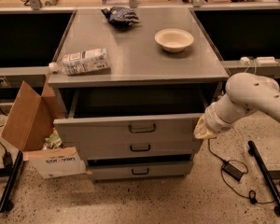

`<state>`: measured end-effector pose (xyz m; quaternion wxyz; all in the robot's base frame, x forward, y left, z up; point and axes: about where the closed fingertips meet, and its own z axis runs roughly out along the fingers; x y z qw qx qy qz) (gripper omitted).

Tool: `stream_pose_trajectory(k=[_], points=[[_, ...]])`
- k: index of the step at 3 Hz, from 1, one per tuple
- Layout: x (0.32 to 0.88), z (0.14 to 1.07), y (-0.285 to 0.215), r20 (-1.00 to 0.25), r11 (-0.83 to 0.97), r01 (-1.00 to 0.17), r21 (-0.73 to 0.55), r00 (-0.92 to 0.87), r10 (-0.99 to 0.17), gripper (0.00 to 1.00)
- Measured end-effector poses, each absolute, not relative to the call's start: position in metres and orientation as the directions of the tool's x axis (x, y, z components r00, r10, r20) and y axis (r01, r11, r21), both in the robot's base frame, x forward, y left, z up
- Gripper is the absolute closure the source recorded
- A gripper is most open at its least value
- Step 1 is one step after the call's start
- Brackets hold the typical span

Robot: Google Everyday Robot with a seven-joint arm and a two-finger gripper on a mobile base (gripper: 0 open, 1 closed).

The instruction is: Close top drawer

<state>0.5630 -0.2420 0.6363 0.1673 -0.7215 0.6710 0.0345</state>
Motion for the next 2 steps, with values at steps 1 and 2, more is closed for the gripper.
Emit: stream_pose_trajectory(k=[1,2], points=[[0.5634,0.6366,-0.2461,-0.270,-0.037,-0.978,-0.206,0.093,-0.958,0.39],[0.5684,0.6401,-0.2525,-0.269,-0.025,-0.972,-0.233,0.090,-0.959,0.16]])
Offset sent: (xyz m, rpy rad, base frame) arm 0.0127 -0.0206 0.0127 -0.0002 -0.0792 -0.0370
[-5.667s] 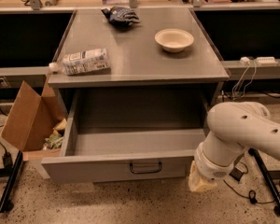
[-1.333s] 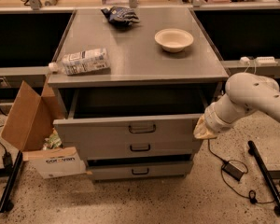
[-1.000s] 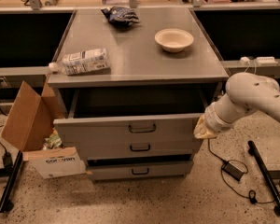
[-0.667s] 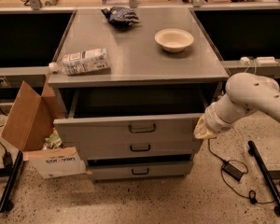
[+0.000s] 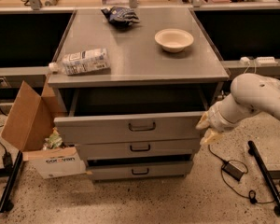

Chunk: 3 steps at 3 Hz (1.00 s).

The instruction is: Close top drawer

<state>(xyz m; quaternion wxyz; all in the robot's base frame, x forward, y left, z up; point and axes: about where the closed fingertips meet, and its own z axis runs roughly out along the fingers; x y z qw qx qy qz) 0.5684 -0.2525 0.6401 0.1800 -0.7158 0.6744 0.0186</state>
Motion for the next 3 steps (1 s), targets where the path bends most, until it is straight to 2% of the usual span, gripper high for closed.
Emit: stream_pose_trajectory(k=[1,3], points=[[0.5796,0.6439,-0.2609,-0.283,-0.003,-0.965,-0.263,0.080,-0.956,0.00],[0.5884,0.6503,-0.2658,-0.305,0.009,-0.957,-0.290,0.084,-0.948,0.00]])
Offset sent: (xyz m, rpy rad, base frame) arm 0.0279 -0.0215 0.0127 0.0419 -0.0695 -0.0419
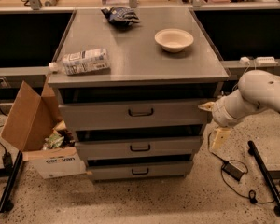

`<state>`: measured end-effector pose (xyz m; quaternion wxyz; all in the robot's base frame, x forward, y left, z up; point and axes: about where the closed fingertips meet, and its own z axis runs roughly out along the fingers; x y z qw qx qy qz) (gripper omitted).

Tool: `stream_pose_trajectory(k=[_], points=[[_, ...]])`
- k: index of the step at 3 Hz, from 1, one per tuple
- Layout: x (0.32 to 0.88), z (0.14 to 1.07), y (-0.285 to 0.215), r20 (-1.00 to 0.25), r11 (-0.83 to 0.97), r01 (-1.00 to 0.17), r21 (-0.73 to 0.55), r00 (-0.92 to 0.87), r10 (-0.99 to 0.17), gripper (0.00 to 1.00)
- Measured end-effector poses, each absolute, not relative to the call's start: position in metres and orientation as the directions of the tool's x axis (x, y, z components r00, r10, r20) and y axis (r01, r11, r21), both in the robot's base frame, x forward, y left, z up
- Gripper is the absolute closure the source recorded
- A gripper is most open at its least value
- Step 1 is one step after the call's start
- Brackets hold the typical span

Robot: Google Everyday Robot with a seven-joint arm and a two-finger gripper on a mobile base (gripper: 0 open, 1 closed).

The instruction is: Close top drawer

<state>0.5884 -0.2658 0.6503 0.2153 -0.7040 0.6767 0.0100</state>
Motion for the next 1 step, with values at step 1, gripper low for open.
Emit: stream_pose_trajectory(k=[1], points=[[0.5776,0.6678,-0.2554,-0.310,-0.019,-0.946,-0.325,0.126,-0.943,0.00]])
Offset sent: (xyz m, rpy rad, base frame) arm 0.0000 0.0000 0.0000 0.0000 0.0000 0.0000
